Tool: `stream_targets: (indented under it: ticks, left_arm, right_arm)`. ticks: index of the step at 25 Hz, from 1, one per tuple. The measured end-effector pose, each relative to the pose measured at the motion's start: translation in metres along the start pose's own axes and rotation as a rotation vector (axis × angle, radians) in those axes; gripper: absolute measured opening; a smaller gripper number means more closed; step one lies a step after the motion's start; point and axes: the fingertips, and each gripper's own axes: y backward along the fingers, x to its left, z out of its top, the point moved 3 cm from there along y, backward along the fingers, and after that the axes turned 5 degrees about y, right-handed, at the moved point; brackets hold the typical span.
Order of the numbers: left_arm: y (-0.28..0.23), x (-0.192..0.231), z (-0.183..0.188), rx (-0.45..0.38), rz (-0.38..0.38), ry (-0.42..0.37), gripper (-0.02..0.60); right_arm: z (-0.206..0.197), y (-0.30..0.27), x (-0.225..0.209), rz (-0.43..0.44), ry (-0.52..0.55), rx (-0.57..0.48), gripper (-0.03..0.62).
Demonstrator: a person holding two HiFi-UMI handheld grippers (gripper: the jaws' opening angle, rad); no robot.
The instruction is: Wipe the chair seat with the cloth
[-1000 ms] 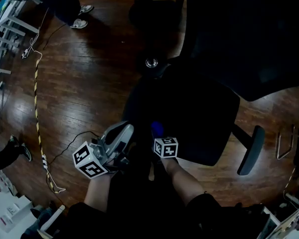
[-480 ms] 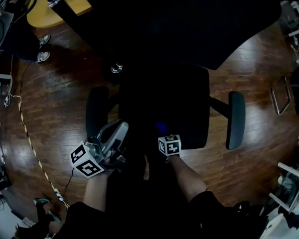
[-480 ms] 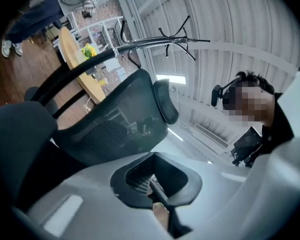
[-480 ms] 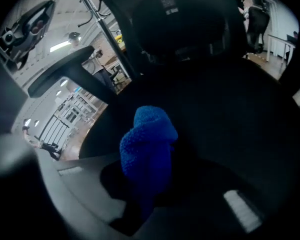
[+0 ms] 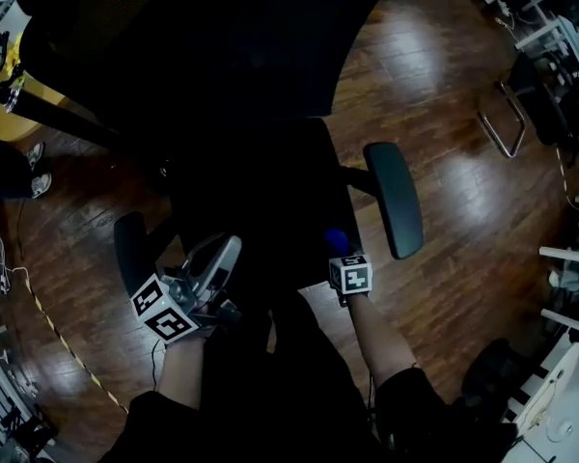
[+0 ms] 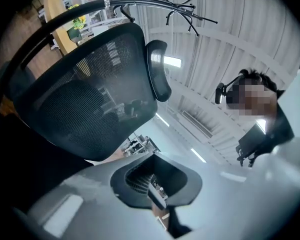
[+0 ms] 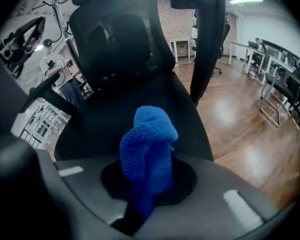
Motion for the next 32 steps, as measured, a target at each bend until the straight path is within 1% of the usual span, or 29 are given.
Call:
stream_targets:
  ticks: [4, 7, 9, 11, 14, 18, 20, 22, 24, 26, 28, 32]
  left_arm:
    - [0.0, 0.0, -0.001, 0.01, 0.005, -0.011, -0.011]
    - [0.007, -0.005, 0.002, -0.002, 0.021, -0.024, -0.012]
    - [0.013, -0.014, 0.005, -0.002, 0.027, -0.032, -0.011]
    - [0.017, -0.029, 0.015, 0.003, 0.027, -0.043, -0.011]
    - [0.022, -0.064, 0.042, -0.017, -0.001, -0.07, -0.011]
    - [0.008, -0.118, 0.089, -0.066, -0.101, -0.16, -0.011]
    - [0.003, -0.146, 0.1, -0.063, -0.142, -0.199, -0.011]
    - [0.008, -0.171, 0.103, -0.055, -0.169, -0.219, -0.011]
    - [0.012, -0.187, 0.101, -0.059, -0.189, -0.227, -0.011]
    - [0.009, -0.195, 0.098, -0.076, -0.2, -0.244, -0.011]
    - [0.006, -0.2, 0.093, -0.098, -0.195, -0.258, -0.011]
    - [0.011, -0.206, 0.08, -0.12, -0.154, -0.251, -0.011]
  right_arm:
    - [-0.002, -0.003, -0.005, -0.015, -0.031, -0.008, 0.035]
    - [-0.001, 0.001, -0.007, 0.033, -0.033, 0.005, 0.035]
    - [0.015, 0.015, 0.001, 0.069, -0.015, -0.023, 0.035]
    - [0.048, 0.039, 0.024, 0.131, 0.002, -0.117, 0.035]
    - [0.114, 0.096, 0.074, 0.267, 0.039, -0.335, 0.035]
    - [0.217, 0.198, 0.125, 0.436, 0.051, -0.667, 0.035]
    - [0.25, 0.257, 0.145, 0.519, 0.045, -0.791, 0.035]
    - [0.265, 0.309, 0.163, 0.588, 0.04, -0.884, 0.035]
    - [0.271, 0.343, 0.173, 0.626, 0.041, -0.944, 0.035]
    - [0.273, 0.36, 0.173, 0.636, 0.056, -0.977, 0.035]
    - [0.271, 0.365, 0.169, 0.646, 0.07, -0.984, 0.035]
    - [0.26, 0.365, 0.163, 0.662, 0.04, -0.962, 0.034]
